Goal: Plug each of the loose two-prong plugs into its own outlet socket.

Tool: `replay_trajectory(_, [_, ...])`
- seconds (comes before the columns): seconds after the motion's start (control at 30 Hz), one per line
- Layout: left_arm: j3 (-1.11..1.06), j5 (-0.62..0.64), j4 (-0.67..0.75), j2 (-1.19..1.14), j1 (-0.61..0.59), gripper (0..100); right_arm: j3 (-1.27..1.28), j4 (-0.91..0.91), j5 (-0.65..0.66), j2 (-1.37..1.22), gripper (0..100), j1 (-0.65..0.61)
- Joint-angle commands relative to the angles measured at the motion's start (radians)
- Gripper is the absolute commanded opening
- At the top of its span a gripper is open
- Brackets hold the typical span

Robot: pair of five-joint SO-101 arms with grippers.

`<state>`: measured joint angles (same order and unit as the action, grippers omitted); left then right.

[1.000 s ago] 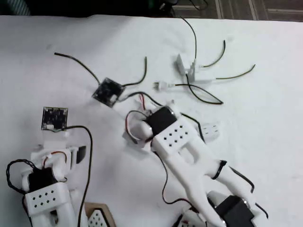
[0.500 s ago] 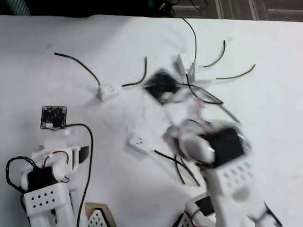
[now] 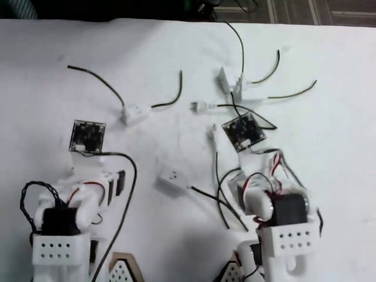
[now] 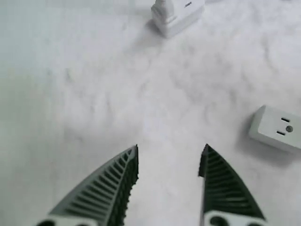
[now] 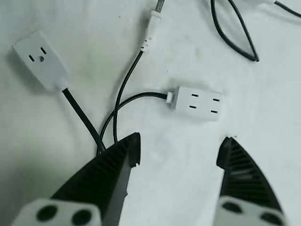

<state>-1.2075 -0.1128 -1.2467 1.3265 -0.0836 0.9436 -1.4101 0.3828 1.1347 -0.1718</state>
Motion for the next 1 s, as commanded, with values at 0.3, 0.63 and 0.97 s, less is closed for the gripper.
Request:
replay_trajectory(0.3, [0.049,0.218,0.037,0.012,-0.058,19,0.078,0.143,0.124,-0.124,26.1,-0.266])
replay_trajectory(0.63, [-0.052,0.224,0.230,0.012,-0.429,19,0.060,0.510,0.127,-0.484,26.1,-0.506])
replay_trajectory(0.97, [-0.054,0.219,0.227,0.012,-0.429,19,-0.086,0.524,0.127,-0.751,26.1,-0.582])
